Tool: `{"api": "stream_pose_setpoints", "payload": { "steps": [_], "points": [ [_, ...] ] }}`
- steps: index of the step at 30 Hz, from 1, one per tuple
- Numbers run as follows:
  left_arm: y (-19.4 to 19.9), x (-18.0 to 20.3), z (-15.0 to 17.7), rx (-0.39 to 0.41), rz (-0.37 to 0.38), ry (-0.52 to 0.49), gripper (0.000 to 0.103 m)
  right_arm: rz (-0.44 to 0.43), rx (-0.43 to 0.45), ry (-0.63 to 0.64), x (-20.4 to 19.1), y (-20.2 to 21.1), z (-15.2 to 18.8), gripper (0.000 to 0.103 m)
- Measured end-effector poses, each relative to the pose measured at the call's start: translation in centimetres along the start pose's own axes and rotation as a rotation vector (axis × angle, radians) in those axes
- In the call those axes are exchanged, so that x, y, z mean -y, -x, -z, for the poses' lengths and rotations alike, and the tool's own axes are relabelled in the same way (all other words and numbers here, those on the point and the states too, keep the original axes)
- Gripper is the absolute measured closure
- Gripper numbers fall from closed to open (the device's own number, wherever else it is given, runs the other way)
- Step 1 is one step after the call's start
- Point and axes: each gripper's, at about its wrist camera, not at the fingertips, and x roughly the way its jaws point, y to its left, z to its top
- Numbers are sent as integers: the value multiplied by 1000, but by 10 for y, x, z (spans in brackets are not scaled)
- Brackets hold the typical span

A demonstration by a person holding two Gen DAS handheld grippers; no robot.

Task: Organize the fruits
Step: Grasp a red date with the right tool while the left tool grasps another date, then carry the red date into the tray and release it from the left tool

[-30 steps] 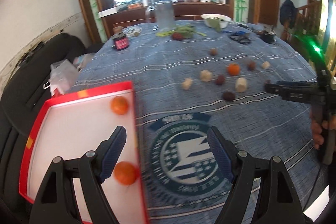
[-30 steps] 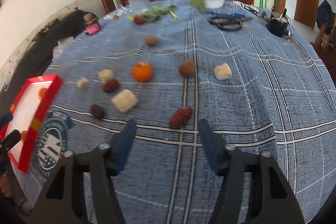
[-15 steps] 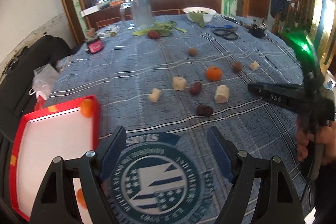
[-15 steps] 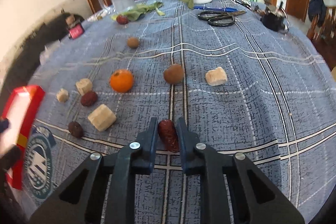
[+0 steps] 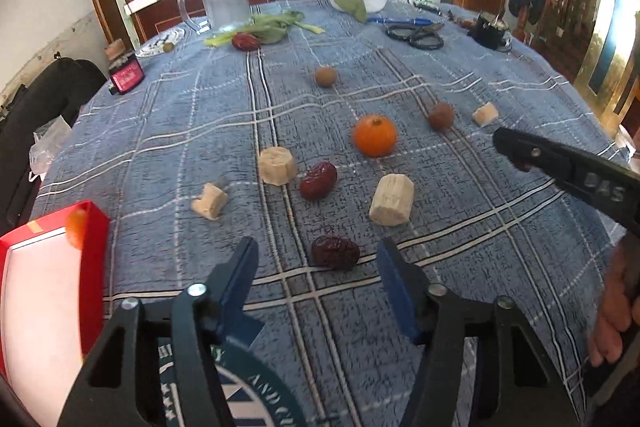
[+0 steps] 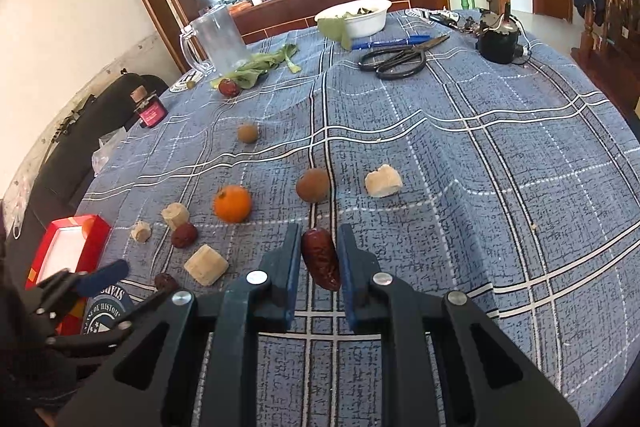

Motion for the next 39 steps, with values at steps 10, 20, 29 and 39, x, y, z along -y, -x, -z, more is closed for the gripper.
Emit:
{"api": "stream_pose_setpoints", "payload": {
  "steps": [10, 20, 29, 39],
  "points": [
    [-8, 3, 2, 9, 44, -8, 78, -7, -7, 9, -2, -2, 0, 83],
    [34, -14, 12, 82, 27, 57, 78, -9, 67, 13, -1, 9, -3, 83],
    [67, -16, 21, 178, -27, 72, 78, -38, 121, 17, -4, 20, -5, 83],
    [81, -26, 28, 235, -82, 84, 78, -30, 116, 23, -3, 17, -4, 83]
  ]
}}
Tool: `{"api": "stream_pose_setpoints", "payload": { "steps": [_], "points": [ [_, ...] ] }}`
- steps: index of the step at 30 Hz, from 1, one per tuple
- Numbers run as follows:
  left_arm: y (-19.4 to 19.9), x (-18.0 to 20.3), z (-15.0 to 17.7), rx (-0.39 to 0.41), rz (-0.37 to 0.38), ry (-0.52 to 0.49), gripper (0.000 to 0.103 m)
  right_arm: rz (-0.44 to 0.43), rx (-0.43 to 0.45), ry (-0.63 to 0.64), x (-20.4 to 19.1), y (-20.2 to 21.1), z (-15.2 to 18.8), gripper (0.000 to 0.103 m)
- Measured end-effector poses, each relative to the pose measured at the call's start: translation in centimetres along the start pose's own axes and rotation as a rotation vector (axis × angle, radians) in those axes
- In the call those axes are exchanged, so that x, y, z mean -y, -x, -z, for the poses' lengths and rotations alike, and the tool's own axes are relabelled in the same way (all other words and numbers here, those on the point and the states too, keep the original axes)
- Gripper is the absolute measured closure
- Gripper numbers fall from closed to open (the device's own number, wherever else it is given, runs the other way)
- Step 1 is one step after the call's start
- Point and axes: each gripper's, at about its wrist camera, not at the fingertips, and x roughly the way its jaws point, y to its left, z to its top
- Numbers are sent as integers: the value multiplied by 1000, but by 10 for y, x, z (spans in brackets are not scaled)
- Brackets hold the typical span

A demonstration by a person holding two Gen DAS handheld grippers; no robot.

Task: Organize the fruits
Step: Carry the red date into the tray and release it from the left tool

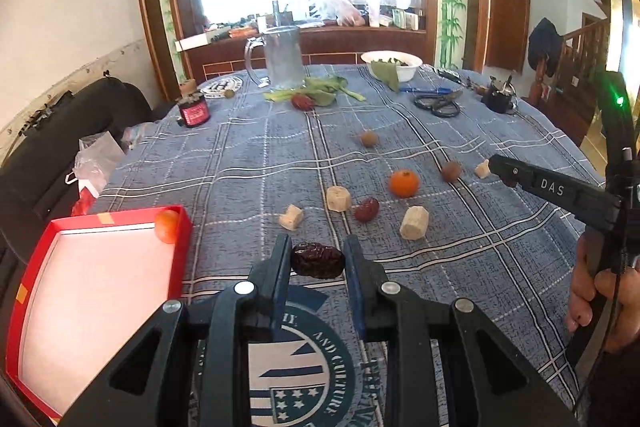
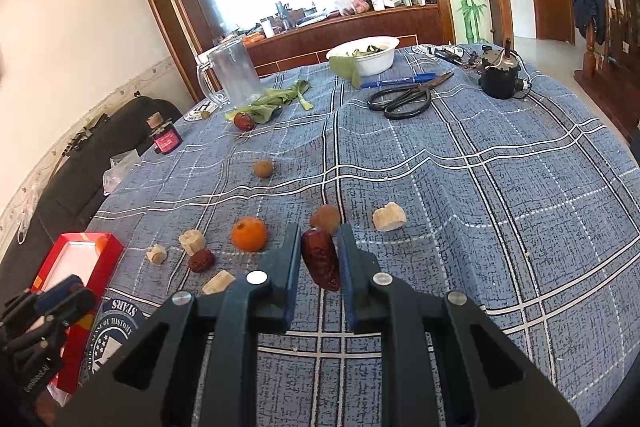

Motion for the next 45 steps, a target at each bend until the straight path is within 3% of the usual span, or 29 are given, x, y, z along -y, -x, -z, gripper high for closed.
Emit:
{"api": "stream_pose_setpoints", "payload": {
  "steps": [18, 33, 40, 45],
  "points": [
    [20, -45, 14, 29, -47, 83, 78, 76, 2, 47, -3, -6, 7, 83],
    [56, -106, 21, 121, -192, 151, 78, 87, -4, 72, -12, -10, 9, 83],
    [80, -146, 27, 194, -319, 187, 78, 11, -10, 119, -57, -5, 13, 83],
    [98, -171, 33, 242, -408, 206, 78, -137, -35, 188, -126, -4, 21, 83]
  ]
}}
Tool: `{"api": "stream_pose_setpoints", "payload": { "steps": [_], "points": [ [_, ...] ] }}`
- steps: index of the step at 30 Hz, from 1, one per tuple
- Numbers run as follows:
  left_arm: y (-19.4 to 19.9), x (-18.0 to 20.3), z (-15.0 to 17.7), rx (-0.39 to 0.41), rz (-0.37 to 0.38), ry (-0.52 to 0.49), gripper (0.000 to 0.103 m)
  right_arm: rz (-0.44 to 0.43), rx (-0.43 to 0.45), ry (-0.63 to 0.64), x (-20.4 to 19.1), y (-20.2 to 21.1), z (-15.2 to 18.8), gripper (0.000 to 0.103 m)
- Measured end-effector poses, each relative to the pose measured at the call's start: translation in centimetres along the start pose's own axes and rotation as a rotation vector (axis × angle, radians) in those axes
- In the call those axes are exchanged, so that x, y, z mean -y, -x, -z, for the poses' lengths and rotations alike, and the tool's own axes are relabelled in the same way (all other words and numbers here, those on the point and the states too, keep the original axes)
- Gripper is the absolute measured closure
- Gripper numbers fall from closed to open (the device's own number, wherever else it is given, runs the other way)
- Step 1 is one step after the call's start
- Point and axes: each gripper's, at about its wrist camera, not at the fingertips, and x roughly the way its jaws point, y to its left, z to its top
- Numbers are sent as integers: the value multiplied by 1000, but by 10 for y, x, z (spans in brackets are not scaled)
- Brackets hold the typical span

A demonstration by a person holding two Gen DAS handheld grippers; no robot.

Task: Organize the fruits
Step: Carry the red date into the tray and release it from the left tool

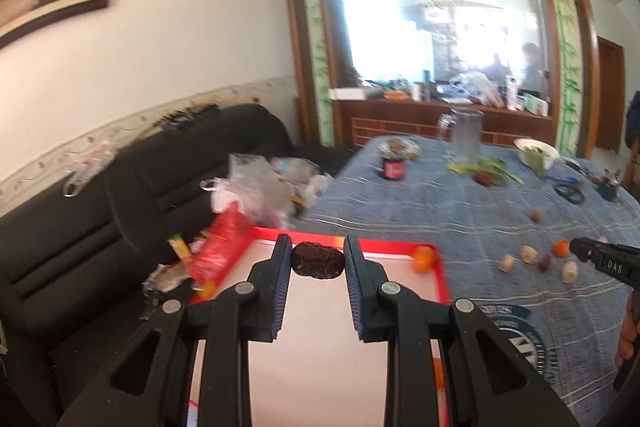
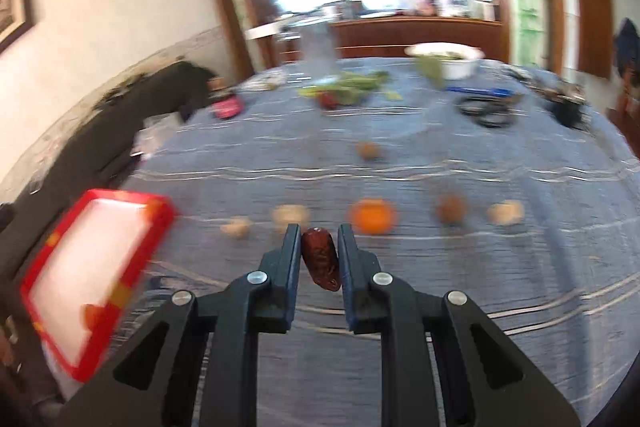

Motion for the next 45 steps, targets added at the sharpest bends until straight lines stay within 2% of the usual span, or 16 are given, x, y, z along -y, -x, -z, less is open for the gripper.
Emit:
{"api": "stream_pose_setpoints", "payload": {
  "steps": [9, 12, 17, 23, 32, 38, 42, 43, 45],
  "points": [
    [1, -47, 3, 26, -97, 58, 78, -213, -9, 245, -136, -1, 5, 83],
    [-2, -59, 4, 24, -115, 76, 78, -269, -35, 302, -170, -2, 11, 83],
    [-5, -68, 8, 15, -124, 86, 78, -328, -92, 336, -203, -10, 25, 83],
    [-22, -72, 19, -37, -132, 76, 77, -352, -171, 357, -224, -25, 46, 83],
    [-69, -76, 57, -230, -160, 28, 77, -340, -268, 401, -240, -40, 78, 83],
    [-80, -72, 68, -282, -161, -18, 77, -307, -305, 410, -240, -49, 88, 83],
    [-85, -65, 73, -305, -157, -54, 77, -287, -298, 427, -240, -50, 89, 82],
    [-86, -63, 74, -316, -155, -61, 75, -279, -296, 430, -240, -50, 89, 82],
    [-87, -61, 76, -328, -152, -70, 61, -270, -295, 424, -237, -50, 89, 82]
  ]
}}
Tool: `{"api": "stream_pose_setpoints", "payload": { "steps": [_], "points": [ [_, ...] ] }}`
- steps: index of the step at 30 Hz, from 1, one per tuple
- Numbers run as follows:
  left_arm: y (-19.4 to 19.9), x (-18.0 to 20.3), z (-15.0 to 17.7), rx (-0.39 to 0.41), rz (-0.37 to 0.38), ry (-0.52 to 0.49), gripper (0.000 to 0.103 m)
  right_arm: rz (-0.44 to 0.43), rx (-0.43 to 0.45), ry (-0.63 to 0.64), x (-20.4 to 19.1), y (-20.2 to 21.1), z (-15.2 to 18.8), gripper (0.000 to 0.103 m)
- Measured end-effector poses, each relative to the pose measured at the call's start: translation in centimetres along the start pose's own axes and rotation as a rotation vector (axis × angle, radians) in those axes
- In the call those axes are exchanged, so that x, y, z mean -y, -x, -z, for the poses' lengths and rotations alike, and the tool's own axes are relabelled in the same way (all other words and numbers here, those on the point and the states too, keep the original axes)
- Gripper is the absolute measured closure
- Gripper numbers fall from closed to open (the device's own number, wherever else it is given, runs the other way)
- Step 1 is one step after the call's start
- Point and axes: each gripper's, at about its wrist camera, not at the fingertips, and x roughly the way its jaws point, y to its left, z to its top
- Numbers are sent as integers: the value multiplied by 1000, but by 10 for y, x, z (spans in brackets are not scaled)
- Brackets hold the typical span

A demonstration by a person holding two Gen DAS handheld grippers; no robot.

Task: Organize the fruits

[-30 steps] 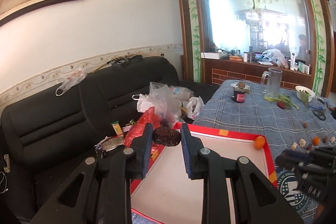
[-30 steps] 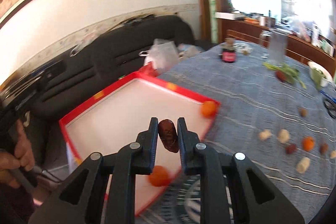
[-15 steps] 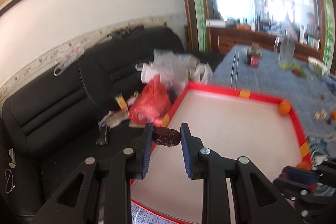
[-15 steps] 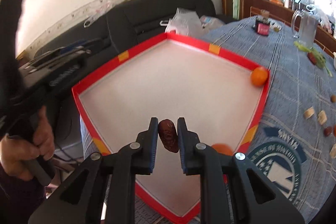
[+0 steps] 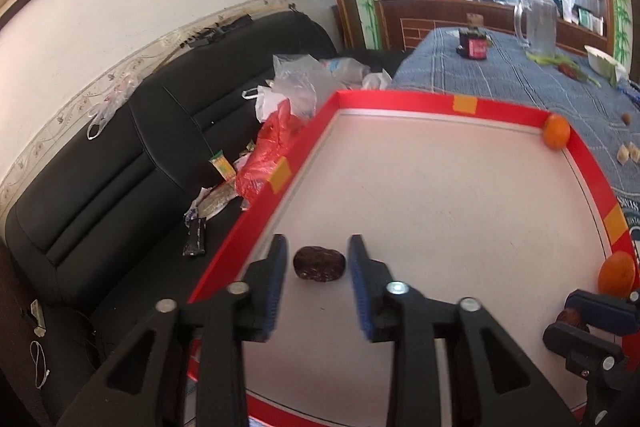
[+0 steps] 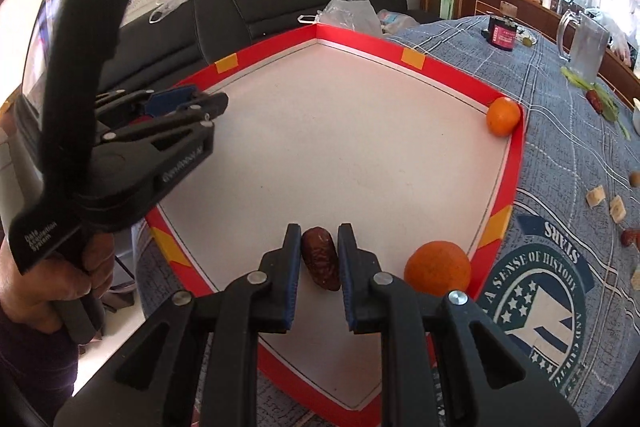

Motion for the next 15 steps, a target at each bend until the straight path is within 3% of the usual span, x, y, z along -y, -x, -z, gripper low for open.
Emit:
{"api": "stream_pose_setpoints", "payload": {
  "steps": [1, 2, 3, 5, 9, 13, 15],
  "points": [
    [1, 1, 0, 5, -17, -8, 56, 7, -1, 1, 0, 1, 1, 81],
    [2, 2, 0, 6, -26, -18, 45, 20, -3, 4, 1, 2, 2, 80],
    [3, 4, 0, 5, -26, -26, 38, 36, -9, 4, 3, 4, 4, 74],
    [7, 7, -1, 6, -22, -38, 38, 33, -12, 1, 6, 12, 7, 69],
    [27, 19, -6, 44, 2, -54, 37, 74, 109, -12, 21, 66, 21, 65],
    [61, 52, -15, 96, 99, -113, 37, 199, 250, -80, 53, 134, 49, 38],
    [79, 75, -21, 123, 156, -153, 37, 296, 302, -142, 76, 167, 68, 36]
  ]
}}
